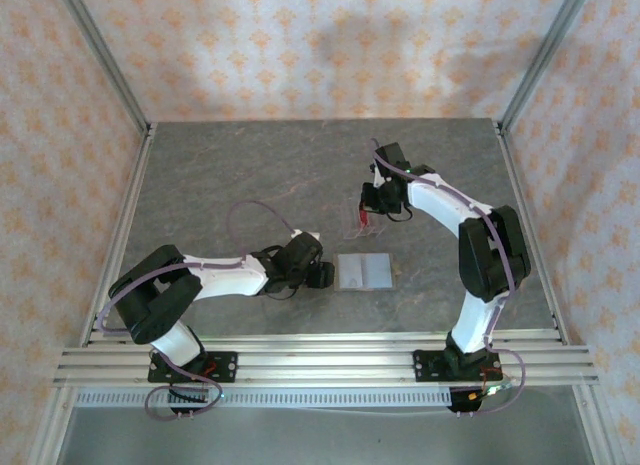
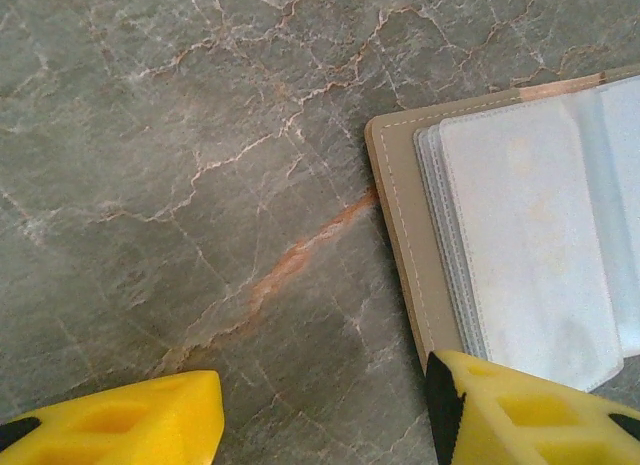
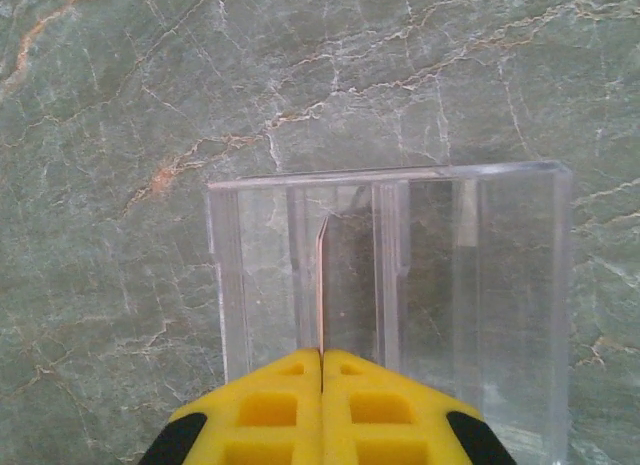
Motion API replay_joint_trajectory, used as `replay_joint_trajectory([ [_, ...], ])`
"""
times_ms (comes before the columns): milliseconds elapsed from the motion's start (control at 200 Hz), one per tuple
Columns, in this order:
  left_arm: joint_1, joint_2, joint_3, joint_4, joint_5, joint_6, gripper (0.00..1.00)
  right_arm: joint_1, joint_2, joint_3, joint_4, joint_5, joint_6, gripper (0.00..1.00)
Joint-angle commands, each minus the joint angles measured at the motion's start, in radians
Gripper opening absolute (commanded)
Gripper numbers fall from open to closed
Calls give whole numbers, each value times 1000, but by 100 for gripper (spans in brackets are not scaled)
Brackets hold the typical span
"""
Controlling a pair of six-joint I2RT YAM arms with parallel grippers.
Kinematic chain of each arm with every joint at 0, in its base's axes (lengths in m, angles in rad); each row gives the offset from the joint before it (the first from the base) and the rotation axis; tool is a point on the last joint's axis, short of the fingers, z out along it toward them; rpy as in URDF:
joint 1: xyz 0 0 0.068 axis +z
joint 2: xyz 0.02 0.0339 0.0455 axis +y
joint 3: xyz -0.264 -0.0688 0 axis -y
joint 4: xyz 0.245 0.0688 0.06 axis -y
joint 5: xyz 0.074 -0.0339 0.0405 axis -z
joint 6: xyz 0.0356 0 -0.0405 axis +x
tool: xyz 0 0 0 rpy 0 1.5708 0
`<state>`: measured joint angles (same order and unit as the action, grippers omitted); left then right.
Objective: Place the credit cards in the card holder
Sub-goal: Pick up the credit card from the storage box.
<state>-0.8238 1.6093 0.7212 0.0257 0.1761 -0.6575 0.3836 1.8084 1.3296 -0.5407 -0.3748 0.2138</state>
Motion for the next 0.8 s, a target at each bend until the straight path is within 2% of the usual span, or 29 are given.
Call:
replay_joint_trajectory([
  [0,8,39,45,9,19,-13,58,3,-62,-5,-44,71,10,0],
  [415,34,32,221,-173,65,19,59,-38,-25,-15,-60,-9,43,0],
  [676,79,95,366,-250,118,23,59,-45,-33,-25,-75,-56,68,0],
  [791,108,137,453,-273,154,15,52,-48,-32,-24,-87,-66,65,0],
])
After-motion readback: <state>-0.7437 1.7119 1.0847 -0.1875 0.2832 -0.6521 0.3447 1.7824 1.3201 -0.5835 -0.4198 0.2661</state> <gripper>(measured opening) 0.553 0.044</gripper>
